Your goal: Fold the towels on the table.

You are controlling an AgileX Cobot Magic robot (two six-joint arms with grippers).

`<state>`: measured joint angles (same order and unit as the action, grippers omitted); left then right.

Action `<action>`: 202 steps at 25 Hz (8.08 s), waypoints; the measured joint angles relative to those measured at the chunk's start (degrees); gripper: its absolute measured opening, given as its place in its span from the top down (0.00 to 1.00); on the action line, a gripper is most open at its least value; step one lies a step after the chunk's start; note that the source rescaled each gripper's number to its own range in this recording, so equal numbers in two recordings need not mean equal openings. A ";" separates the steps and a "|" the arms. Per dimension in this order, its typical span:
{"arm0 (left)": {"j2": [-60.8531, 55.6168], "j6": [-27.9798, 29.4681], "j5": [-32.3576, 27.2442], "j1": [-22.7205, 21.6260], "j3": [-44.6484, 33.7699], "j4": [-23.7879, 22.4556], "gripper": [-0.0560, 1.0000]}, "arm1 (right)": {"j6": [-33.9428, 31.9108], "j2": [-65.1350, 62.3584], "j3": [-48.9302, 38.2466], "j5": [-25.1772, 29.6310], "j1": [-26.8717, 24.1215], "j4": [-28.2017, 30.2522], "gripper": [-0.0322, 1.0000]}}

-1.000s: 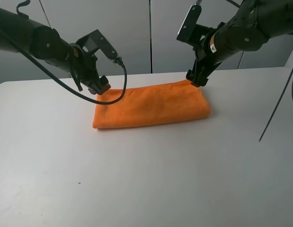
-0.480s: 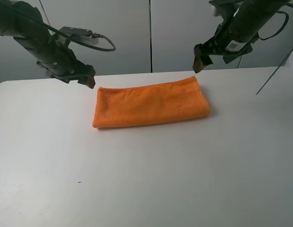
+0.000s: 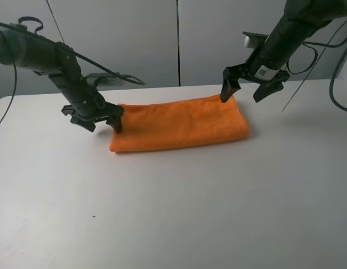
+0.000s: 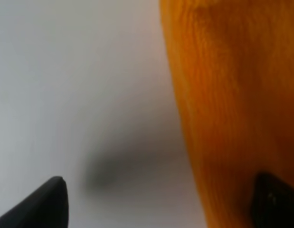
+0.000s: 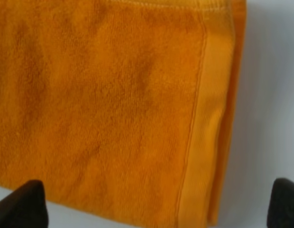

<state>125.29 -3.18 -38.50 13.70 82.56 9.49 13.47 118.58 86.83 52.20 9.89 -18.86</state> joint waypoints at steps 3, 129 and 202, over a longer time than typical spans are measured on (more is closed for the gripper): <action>1.23 0.00 2.17 0.00 0.00 1.14 0.01 | 0.63 1.90 0.12 -1.02 0.00 -0.12 0.00; 1.37 -2.99 1.16 -1.28 1.16 2.14 0.01 | 0.21 22.14 12.15 -6.37 14.01 -52.23 0.92; -109.84 -4.51 -28.36 -27.85 -45.37 3.04 0.01 | -11.02 -103.50 -42.10 12.30 3.78 22.28 0.00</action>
<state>15.44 -7.69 -66.86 -14.15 37.19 12.53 2.45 15.08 44.73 64.49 13.67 3.42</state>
